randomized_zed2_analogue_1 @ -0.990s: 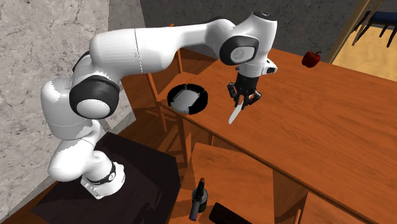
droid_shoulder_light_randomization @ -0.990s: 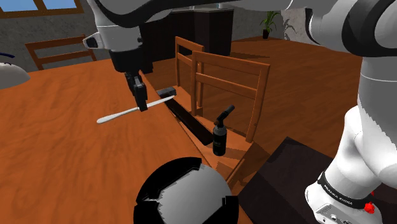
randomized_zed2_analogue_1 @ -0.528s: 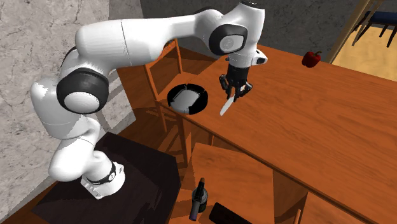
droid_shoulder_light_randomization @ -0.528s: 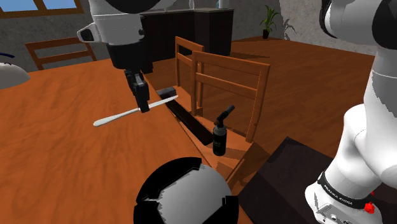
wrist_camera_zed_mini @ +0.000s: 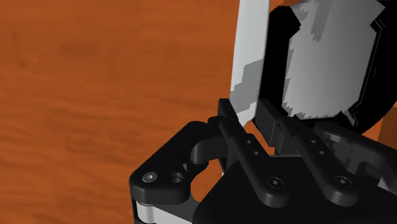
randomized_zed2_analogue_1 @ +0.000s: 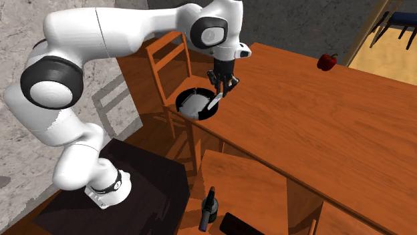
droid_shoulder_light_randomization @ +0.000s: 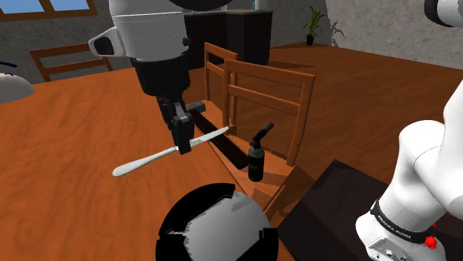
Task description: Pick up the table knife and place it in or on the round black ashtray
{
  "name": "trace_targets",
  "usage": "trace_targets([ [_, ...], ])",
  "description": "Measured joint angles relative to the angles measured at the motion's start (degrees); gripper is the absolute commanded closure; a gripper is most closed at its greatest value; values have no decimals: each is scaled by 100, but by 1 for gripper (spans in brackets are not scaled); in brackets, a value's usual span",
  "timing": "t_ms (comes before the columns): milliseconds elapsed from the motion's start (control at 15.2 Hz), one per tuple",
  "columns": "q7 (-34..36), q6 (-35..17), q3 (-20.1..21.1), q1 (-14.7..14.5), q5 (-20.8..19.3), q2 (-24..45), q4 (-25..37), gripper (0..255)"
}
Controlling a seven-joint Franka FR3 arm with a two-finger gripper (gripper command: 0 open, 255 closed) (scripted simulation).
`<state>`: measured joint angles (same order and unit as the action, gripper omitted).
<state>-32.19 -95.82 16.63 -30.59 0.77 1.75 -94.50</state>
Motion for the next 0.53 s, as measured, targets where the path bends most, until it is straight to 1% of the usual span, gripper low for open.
trace_targets([
  [528, 725, -59, 392, -383, 306, -890, -883, 255],
])
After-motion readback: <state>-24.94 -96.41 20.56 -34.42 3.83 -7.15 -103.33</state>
